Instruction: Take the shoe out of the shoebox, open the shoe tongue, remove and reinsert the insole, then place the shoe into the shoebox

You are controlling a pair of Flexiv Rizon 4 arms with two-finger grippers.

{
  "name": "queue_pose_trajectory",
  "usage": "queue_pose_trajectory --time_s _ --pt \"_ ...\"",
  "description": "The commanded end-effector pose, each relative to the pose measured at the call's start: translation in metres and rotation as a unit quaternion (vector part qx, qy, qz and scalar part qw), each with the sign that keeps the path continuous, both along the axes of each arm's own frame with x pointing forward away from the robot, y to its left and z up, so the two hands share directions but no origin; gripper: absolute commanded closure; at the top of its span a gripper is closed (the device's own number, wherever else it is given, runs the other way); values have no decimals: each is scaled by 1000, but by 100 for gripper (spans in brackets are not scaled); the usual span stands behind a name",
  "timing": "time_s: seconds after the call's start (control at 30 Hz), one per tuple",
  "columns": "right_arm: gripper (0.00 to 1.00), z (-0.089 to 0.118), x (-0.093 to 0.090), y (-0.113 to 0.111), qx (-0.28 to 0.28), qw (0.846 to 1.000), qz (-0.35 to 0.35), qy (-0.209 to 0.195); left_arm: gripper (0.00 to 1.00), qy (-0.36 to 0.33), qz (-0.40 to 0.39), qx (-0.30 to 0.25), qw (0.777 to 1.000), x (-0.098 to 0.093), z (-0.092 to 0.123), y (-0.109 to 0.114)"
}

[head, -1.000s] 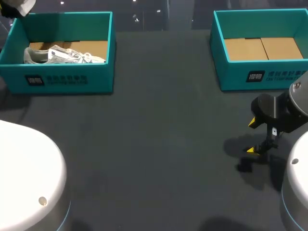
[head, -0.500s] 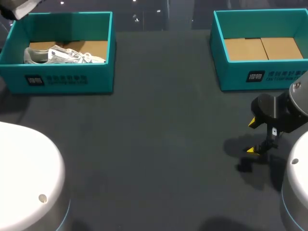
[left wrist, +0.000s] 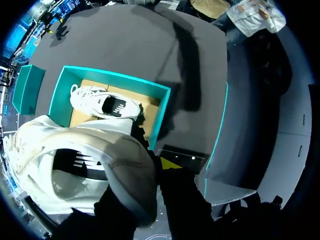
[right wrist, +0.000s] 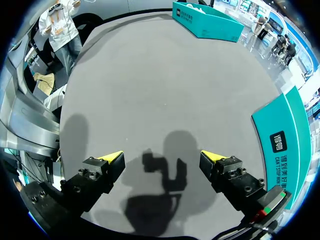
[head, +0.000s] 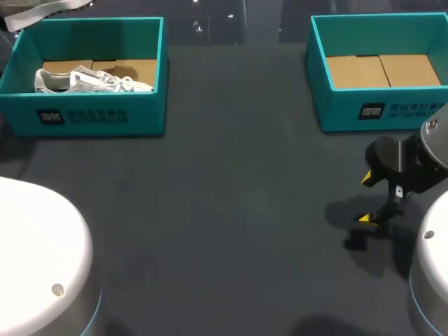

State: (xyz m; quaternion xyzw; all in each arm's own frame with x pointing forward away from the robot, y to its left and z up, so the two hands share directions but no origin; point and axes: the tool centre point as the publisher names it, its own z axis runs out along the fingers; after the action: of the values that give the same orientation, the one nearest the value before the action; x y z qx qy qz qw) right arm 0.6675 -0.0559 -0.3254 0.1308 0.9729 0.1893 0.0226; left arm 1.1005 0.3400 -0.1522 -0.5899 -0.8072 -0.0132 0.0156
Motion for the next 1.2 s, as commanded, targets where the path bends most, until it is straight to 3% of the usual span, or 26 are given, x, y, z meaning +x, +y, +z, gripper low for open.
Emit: queue_pose_trajectory --time_s 0.03,0.37,0.77,1.07,1.2 --pt "0 0 -2 0 -1 1000 -1 -1 100 -1 -4 -2 1000 -1 2 3" --pt "0 0 -2 0 -1 1000 -1 -1 100 -42 -121 63 990 40 -10 10" --pt "0 0 -2 0 -1 1000 -1 -1 100 -42 -121 63 990 40 -10 10" --pt "0 0 -2 0 -1 1000 -1 -1 100 -65 -147 117 980 62 -38 -1" --pt "0 0 -2 0 -1 1000 -1 -1 100 -56 -156 113 980 61 -52 -5"
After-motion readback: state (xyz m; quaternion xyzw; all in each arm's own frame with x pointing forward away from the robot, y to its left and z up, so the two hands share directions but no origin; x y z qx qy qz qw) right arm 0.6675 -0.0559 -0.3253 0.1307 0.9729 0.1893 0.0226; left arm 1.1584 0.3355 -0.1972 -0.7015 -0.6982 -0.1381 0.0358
